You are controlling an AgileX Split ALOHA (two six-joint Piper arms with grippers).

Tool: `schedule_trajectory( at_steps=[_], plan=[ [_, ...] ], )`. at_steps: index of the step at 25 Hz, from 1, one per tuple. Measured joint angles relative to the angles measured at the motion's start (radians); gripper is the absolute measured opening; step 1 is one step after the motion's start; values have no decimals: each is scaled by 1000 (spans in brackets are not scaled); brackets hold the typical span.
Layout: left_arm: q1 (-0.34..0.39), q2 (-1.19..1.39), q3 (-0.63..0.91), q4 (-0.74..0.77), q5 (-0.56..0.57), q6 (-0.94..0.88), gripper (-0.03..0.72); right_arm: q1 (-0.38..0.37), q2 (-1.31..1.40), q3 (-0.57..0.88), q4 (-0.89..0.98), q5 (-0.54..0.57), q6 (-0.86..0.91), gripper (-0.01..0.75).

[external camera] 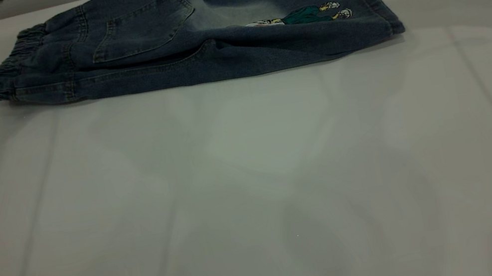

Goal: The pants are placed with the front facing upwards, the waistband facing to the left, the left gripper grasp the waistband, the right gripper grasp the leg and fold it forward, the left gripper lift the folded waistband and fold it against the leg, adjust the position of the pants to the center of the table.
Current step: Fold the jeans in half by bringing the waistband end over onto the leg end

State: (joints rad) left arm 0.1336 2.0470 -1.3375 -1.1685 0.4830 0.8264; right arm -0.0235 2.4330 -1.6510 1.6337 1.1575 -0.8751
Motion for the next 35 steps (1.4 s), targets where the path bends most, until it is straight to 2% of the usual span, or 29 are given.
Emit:
schedule_trajectory(
  at_steps=[5, 9, 20, 30, 35],
  plan=[
    [111, 0, 0, 348, 114, -334, 579, 28, 0, 0, -53, 3, -6, 472],
    [153, 13, 0, 396, 146, -404, 579, 49, 0, 0, -54, -10, -24, 472],
    [158, 177, -1, 143, 133, -316, 579, 74, 0, 0, -54, -22, -56, 472],
    [142, 269, -5, -209, 71, -95, 575, 74, 0, 0, -55, -22, -56, 472],
    [129, 303, -5, -268, 64, -64, 533, 74, 0, 0, -55, -22, -59, 472]
  ],
)
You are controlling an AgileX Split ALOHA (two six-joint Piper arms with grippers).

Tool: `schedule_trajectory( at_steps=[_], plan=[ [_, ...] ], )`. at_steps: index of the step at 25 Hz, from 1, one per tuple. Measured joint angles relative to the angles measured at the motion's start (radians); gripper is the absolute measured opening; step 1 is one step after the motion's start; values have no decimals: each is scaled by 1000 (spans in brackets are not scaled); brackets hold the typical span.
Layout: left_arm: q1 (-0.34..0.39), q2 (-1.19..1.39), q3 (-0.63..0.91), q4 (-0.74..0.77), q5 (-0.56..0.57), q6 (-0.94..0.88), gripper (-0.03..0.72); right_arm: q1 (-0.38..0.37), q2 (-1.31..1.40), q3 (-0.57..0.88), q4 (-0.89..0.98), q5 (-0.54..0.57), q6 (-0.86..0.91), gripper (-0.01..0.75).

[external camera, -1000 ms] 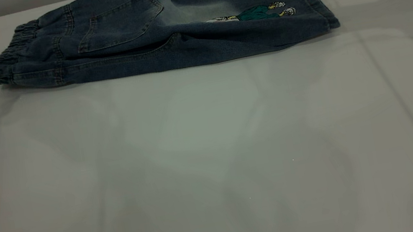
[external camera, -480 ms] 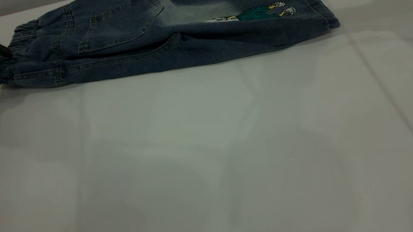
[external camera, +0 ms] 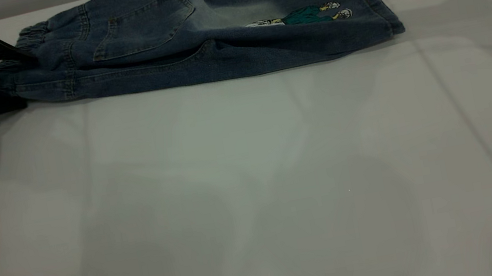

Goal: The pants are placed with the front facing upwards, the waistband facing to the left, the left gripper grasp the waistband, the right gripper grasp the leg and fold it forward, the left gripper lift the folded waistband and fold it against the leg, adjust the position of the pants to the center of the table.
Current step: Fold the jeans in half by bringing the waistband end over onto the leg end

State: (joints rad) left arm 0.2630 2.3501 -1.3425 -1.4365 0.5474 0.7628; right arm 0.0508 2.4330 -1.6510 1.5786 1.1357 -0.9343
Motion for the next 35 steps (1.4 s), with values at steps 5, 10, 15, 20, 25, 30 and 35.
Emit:
schedule_trajectory(
  at_steps=[5, 10, 15, 20, 25, 30, 35],
  plan=[
    [0, 2, -1, -5, -34, 2, 452, 0, 0, 0, 0, -6, 0, 472],
    [-1, 4, -1, -6, -85, 47, 197, 3, 0, 0, 0, -10, 6, 472],
    [-3, -3, -1, -6, -78, 122, 99, 46, 0, -51, -33, -20, 46, 472],
    [-13, -77, -1, 28, -29, 142, 99, 121, 0, -180, -182, -187, 185, 472],
    [-49, -217, -1, 139, 19, 143, 99, 212, 0, -259, -391, -359, 304, 472],
    [-96, -312, -1, 206, 102, 142, 98, 298, 40, -270, -476, -485, 344, 465],
    [-147, -370, -1, 233, 150, 142, 98, 365, 111, -270, -508, -529, 347, 447]
  ],
)
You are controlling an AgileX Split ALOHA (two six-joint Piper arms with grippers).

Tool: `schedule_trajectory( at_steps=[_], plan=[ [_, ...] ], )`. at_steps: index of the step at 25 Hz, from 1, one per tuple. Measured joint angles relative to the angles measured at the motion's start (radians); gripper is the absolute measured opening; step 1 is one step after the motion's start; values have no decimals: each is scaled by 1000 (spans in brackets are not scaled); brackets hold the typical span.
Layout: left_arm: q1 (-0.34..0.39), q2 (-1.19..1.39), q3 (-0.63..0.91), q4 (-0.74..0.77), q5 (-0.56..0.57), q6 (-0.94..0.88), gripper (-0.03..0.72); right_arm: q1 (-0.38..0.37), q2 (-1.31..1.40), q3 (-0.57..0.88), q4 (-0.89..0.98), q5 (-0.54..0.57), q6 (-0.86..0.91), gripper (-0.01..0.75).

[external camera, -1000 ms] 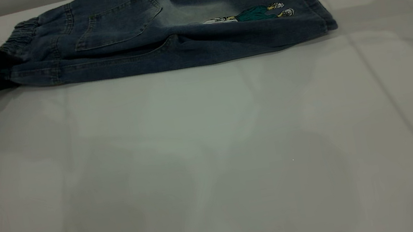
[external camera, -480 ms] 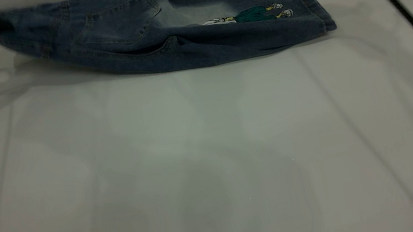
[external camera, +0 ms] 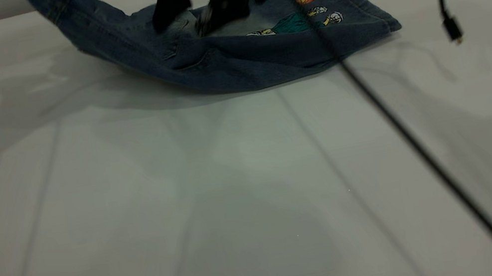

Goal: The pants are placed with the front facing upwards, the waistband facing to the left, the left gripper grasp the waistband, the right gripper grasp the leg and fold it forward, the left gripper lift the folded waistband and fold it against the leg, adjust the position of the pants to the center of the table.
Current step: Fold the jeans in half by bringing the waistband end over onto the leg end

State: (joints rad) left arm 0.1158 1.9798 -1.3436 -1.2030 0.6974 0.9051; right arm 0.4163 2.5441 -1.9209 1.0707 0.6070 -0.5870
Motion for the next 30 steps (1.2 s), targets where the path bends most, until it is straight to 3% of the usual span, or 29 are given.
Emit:
schedule_trajectory(
  at_steps=[7, 14, 24, 30],
  plan=[
    [-29, -93, 0, 51, 43, 0, 98, 30, 28, -29, -39, 48, -2, 446],
    [-45, -136, 1, 104, 55, -1, 98, -46, 8, -96, -192, 164, 60, 446],
    [-187, -157, 1, 110, 17, 7, 98, 1, 53, -101, -234, 271, 79, 445],
    [-254, -157, 1, 109, -19, 19, 98, -135, -52, -104, -266, 297, 79, 444]
  ],
)
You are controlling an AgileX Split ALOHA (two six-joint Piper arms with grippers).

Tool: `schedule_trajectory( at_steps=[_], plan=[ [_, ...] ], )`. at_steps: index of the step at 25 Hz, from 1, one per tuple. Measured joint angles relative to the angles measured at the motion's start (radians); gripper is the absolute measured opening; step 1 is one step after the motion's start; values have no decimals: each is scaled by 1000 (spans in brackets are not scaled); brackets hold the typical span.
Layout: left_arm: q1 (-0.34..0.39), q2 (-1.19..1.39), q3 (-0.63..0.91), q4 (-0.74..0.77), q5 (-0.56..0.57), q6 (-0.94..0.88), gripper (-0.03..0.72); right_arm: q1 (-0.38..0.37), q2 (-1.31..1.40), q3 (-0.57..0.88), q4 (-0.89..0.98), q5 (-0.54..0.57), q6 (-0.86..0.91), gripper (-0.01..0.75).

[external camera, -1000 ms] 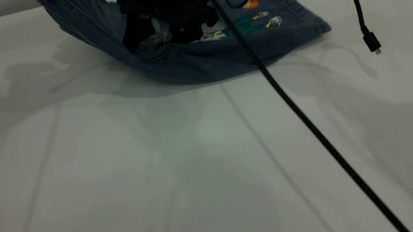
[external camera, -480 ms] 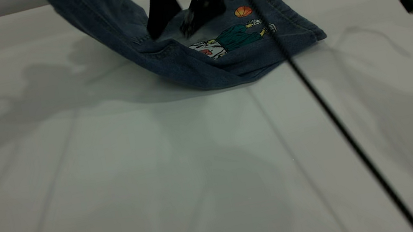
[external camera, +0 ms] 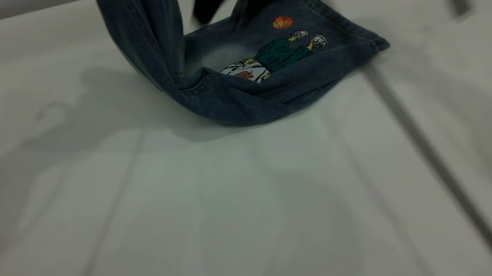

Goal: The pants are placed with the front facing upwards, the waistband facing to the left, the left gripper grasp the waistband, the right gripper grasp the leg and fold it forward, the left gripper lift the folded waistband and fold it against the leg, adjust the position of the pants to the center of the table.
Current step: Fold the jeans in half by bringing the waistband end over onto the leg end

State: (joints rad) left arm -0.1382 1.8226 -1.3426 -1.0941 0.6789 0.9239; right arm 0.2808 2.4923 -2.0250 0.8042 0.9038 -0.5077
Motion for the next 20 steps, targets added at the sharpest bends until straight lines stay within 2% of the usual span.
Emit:
schedule_trajectory(
  at_steps=[4, 7, 13, 17, 20],
  plan=[
    [-83, 0, 0, 0, -64, 3, 98, -116, -97, -3, -7, 15, 0, 444],
    [-170, 11, 0, -4, -158, 7, 98, -171, -176, -3, -9, 46, 0, 444],
    [-327, 118, 0, -22, -338, 9, 98, -225, -326, -5, -11, 72, -24, 444],
    [-394, 228, 0, -38, -462, 9, 98, -244, -387, -5, -12, 79, -30, 444],
    [-417, 311, -4, -48, -545, 9, 98, -245, -398, -5, -12, 88, -31, 444]
  ],
)
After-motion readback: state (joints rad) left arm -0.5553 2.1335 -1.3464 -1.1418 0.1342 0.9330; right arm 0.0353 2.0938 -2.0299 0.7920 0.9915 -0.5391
